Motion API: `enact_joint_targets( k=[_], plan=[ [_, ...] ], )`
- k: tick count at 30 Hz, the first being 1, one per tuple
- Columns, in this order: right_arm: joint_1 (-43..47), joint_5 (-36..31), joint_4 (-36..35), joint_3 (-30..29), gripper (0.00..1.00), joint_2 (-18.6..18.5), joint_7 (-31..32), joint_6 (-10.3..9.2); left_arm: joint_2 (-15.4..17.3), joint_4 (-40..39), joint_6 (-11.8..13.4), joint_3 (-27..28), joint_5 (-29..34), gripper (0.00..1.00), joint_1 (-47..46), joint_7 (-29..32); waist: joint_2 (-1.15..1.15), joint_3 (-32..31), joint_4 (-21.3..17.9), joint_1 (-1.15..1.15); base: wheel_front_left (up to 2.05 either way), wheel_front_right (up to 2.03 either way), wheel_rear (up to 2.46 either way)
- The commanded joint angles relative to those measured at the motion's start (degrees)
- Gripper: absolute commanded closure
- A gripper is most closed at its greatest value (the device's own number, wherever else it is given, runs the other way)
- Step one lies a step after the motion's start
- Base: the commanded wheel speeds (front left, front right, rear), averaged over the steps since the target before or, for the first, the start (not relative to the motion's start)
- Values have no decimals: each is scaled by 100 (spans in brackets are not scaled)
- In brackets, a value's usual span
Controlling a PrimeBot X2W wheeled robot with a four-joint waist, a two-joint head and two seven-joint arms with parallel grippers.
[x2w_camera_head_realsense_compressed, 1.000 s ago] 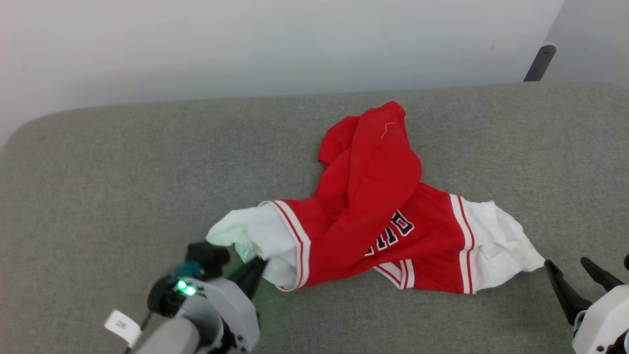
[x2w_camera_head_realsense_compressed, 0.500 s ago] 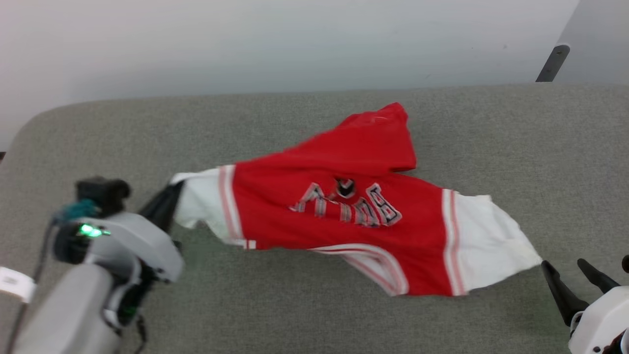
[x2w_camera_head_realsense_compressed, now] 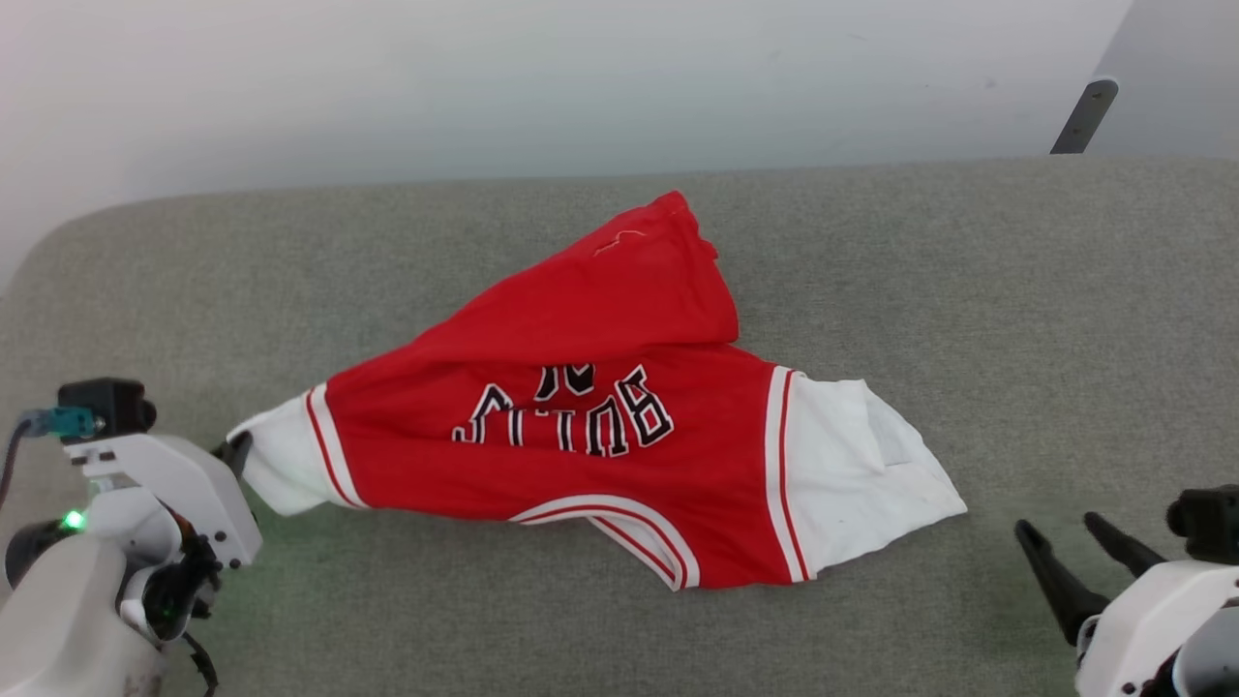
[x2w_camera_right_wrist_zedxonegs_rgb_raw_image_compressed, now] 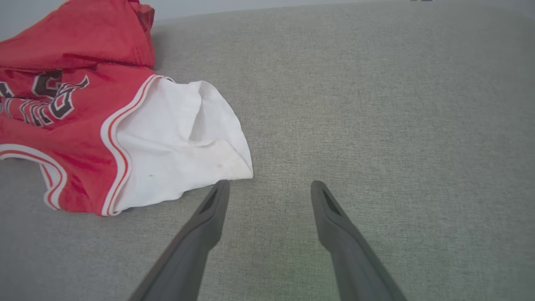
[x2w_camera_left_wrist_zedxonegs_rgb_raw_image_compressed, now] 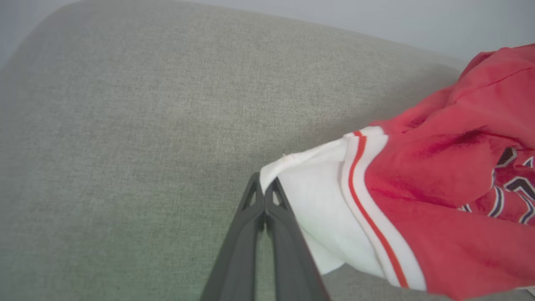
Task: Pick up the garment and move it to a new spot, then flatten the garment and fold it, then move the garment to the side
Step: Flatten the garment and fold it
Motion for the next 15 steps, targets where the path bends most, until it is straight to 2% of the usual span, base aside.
enact_joint_targets(
  k=[1,4,5,6,7,15],
  plan=[
    [-83,31,24,67,0,4,-27,-4,-47,214,-55,-7,-59,100,-108,20,0,-5,-10,0,0,0,0],
    [-118,64,53,197,0,-22,2,-4,-116,597,-148,-50,-96,100,-267,-5,0,-31,-14,0,0,0,0],
    [-117,76,58,224,0,-28,7,-4,-127,689,-181,-38,-139,38,-302,-20,0,-41,-12,0,0,0,0],
    [-110,96,63,250,0,-37,13,-4,-150,771,-204,-30,-186,11,-346,-9,0,-52,-5,0,0,0,0],
    [-103,108,60,281,0,-56,25,-4,-152,825,-237,-45,-198,0,-387,6,0,-62,5,0,0,0,0],
    [-8,166,-36,311,0,-120,123,-4,33,593,-322,-271,-170,0,-605,37,0,-105,174,0,0,0,0]
  ],
)
